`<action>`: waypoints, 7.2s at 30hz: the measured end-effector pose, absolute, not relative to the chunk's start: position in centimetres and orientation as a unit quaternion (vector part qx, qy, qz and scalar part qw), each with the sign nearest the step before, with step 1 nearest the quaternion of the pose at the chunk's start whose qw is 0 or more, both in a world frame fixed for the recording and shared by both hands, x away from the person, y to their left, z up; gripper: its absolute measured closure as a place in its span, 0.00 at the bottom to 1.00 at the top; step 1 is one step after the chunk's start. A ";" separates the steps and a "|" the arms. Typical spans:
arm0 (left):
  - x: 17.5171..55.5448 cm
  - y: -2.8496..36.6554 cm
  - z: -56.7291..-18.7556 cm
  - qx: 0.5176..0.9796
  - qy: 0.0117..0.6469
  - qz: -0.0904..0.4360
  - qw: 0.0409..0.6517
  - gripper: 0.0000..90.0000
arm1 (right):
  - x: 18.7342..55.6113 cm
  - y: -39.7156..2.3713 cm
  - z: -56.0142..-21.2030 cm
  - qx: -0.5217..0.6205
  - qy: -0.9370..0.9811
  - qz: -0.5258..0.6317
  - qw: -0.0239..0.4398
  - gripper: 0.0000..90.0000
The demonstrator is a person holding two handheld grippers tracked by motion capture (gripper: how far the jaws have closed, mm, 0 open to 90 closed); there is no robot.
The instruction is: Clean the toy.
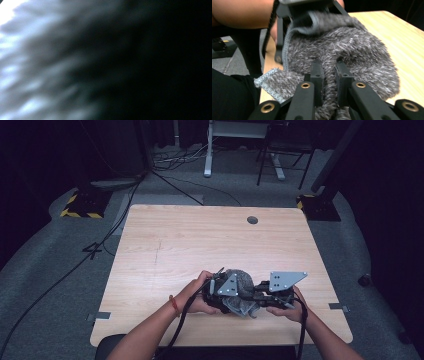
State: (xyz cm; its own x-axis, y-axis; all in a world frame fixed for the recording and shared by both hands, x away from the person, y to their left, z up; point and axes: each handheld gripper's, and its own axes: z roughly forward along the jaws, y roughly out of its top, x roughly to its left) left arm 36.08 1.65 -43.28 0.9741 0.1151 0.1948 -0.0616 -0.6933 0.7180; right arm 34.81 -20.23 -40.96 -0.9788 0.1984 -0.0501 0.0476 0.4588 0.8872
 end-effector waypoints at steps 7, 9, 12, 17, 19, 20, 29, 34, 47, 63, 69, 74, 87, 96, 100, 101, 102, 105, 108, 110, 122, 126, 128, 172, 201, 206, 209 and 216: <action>36.1 2.2 -42.9 0.909 0.014 0.108 0.402 0.37 | 35.6 -20.2 -41.2 0.116 0.857 0.485 0.126 0.89; 36.2 2.4 -42.7 0.907 0.016 0.110 0.406 0.37 | 35.9 -20.6 -41.5 0.124 0.861 0.478 0.119 0.89; 36.4 2.9 -42.3 0.900 0.024 0.105 0.422 0.37 | 36.2 -21.2 -42.3 0.132 0.870 0.464 0.103 0.89; 36.5 3.1 -42.3 0.898 0.023 0.102 0.427 0.37 | 35.7 -21.4 -42.4 0.118 0.873 0.466 0.086 0.89; 36.5 3.0 -42.3 0.900 0.024 0.103 0.424 0.37 | 35.4 -21.2 -41.9 0.111 0.870 0.472 0.095 0.89; 36.5 3.0 -42.4 0.900 0.024 0.101 0.422 0.37 | 35.3 -21.1 -41.8 0.110 0.867 0.476 0.095 0.89; 36.0 1.5 -43.6 0.912 0.018 0.108 0.395 0.37 | 34.5 -20.1 -40.7 0.094 0.858 0.492 0.113 0.89; 36.2 2.0 -43.4 0.908 0.021 0.098 0.406 0.37 | 35.2 -20.1 -41.1 0.109 0.863 0.477 0.125 0.89; 36.4 3.1 -42.4 0.882 0.022 0.083 0.463 0.37 | 36.8 -21.2 -43.7 0.148 0.871 0.464 0.067 0.89; 36.4 2.6 -43.1 0.900 0.013 0.095 0.425 0.37 | 36.5 -22.0 -42.5 0.141 0.845 0.514 0.052 0.89; 36.2 2.4 -43.1 0.904 0.012 0.103 0.414 0.37 | 36.2 -21.9 -42.2 0.136 0.843 0.517 0.059 0.89; 36.4 3.2 -42.2 0.886 0.014 0.090 0.454 0.37 | 36.6 -21.9 -42.6 0.145 0.850 0.504 0.051 0.89; 36.5 4.3 -40.7 0.861 0.017 0.081 0.501 0.37 | 36.6 -20.9 -44.1 0.140 0.875 0.462 0.033 0.89; 36.7 4.6 -41.0 0.869 0.021 0.095 0.485 0.37 | 36.0 -21.3 -43.1 0.117 0.864 0.488 0.042 0.89; 36.7 4.0 -41.5 0.876 0.016 0.092 0.474 0.37 | 35.6 -21.8 -42.0 0.117 0.847 0.514 0.065 0.89; 36.6 3.8 -41.5 0.876 0.016 0.090 0.473 0.37 | 35.6 -21.8 -41.9 0.119 0.844 0.518 0.069 0.89; 36.6 3.7 -41.6 0.877 0.013 0.088 0.472 0.37 | 35.7 -21.8 -41.8 0.120 0.844 0.517 0.075 0.89; 36.4 3.6 -41.7 0.875 0.008 0.074 0.478 0.37 | 35.9 -22.1 -41.8 0.128 0.840 0.521 0.077 0.89; 36.0 3.4 -41.6 0.876 -0.003 0.072 0.477 0.37 | 36.1 -22.0 -41.9 0.132 0.842 0.516 0.081 0.89; 35.7 3.4 -41.3 0.872 -0.016 0.069 0.484 0.37 | 36.3 -22.0 -42.1 0.138 0.847 0.506 0.085 0.89; 36.5 4.7 -40.6 0.865 0.003 0.082 0.495 0.37 | 36.1 -20.5 -43.8 0.125 0.870 0.475 0.050 0.89; 36.7 4.6 -41.0 0.872 0.007 0.087 0.482 0.37 | 35.8 -21.2 -42.9 0.119 0.854 0.504 0.051 0.89; 36.6 4.3 -41.1 0.874 0.007 0.090 0.477 0.37 | 35.7 -21.3 -42.4 0.115 0.850 0.511 0.058 0.88; 36.1 2.8 -41.9 0.895 -0.002 0.104 0.433 0.36 | 35.8 -21.5 -41.4 0.107 0.842 0.523 0.078 0.89; 36.4 4.6 -40.2 0.854 0.013 0.090 0.512 0.37 | 37.0 -20.9 -44.2 0.127 0.879 0.458 0.040 0.89; 36.6 4.3 -40.8 0.856 0.011 0.072 0.511 0.37 | 36.8 -21.1 -44.0 0.124 0.856 0.501 0.015 0.89; 36.8 4.5 -40.7 0.855 0.016 0.074 0.513 0.37 | 37.0 -21.7 -44.0 0.136 0.841 0.523 -0.001 0.89; 37.0 4.5 -41.0 0.863 0.021 0.072 0.499 0.36 | 37.1 -22.3 -43.6 0.142 0.830 0.539 0.003 0.89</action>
State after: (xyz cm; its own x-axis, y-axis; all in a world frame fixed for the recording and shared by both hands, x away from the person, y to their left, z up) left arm 37.01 4.49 -41.00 0.9886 0.1092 0.1034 -0.0351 -0.5010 0.8647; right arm 37.08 -22.31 -43.57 -0.9599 0.2379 0.1481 0.2322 0.3792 0.8957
